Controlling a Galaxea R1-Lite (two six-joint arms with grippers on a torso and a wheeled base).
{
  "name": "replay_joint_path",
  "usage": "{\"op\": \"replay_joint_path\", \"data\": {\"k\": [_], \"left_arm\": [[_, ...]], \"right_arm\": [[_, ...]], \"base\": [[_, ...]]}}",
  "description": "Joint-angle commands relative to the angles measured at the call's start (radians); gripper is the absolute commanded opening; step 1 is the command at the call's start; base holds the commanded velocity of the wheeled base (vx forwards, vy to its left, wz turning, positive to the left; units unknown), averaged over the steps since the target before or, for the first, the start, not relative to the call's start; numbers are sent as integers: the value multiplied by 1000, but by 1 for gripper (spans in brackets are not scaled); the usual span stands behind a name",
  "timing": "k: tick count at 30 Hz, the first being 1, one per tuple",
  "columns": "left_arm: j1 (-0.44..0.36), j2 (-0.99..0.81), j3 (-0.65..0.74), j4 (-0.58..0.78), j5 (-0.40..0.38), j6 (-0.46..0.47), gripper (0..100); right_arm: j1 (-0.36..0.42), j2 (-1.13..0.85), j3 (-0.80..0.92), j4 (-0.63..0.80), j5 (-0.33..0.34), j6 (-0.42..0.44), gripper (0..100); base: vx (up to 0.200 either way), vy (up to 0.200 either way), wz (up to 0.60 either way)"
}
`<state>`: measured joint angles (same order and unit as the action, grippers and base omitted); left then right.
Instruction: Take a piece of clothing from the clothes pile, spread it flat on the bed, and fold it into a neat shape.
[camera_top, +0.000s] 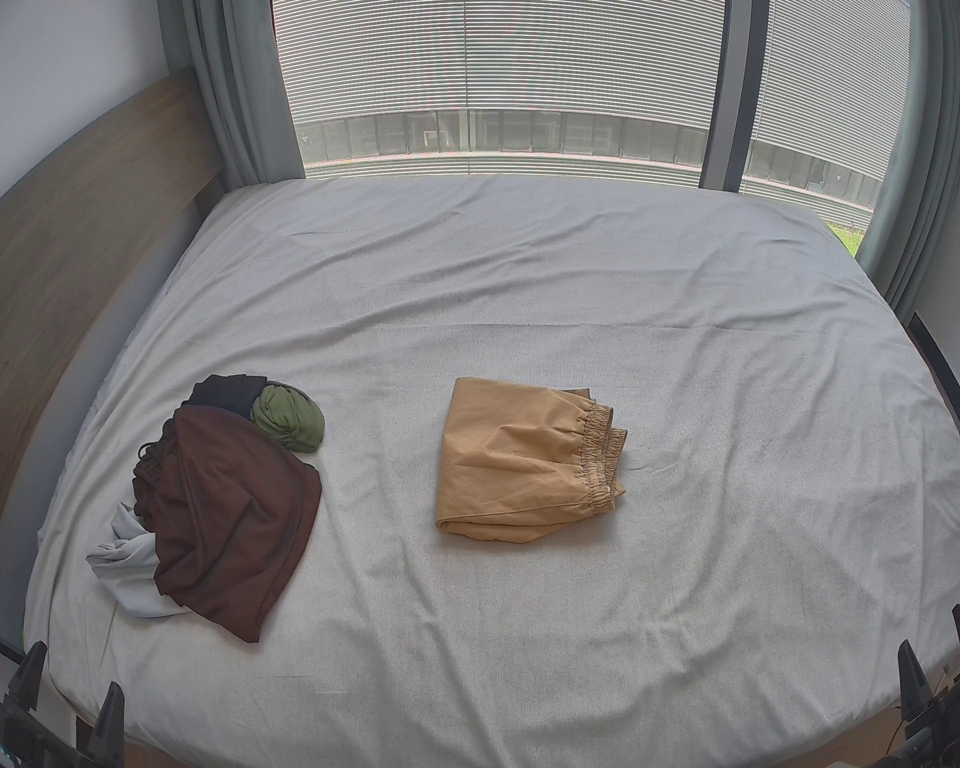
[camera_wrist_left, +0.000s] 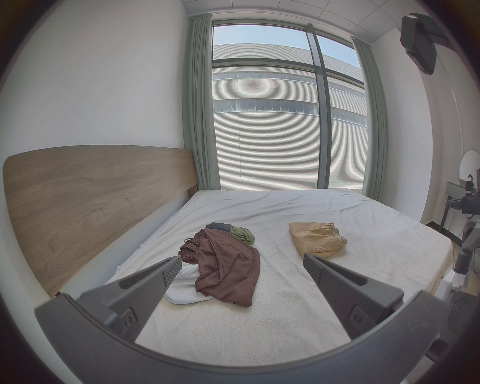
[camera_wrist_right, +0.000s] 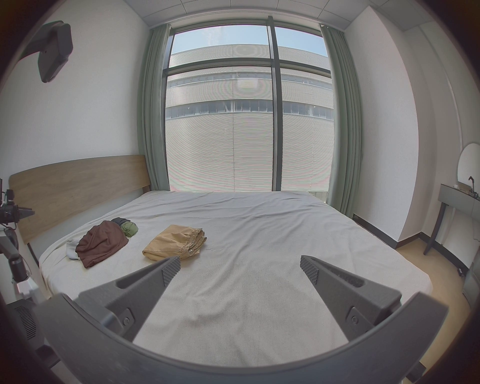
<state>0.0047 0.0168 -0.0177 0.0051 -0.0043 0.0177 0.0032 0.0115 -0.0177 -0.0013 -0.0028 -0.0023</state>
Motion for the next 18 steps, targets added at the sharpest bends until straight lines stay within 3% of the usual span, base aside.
{"op": "replay_joint_path", "data": {"k": [1, 18], "left_arm": [[-2, -11, 18, -1, 0, 1, 100], [0, -12, 18, -1, 0, 4, 100]], "right_arm": [[1, -11, 16, 0, 1, -2, 100], [3, -11, 16, 1, 3, 1, 100]], "base": [[0, 0, 0], [0, 0, 0]]}}
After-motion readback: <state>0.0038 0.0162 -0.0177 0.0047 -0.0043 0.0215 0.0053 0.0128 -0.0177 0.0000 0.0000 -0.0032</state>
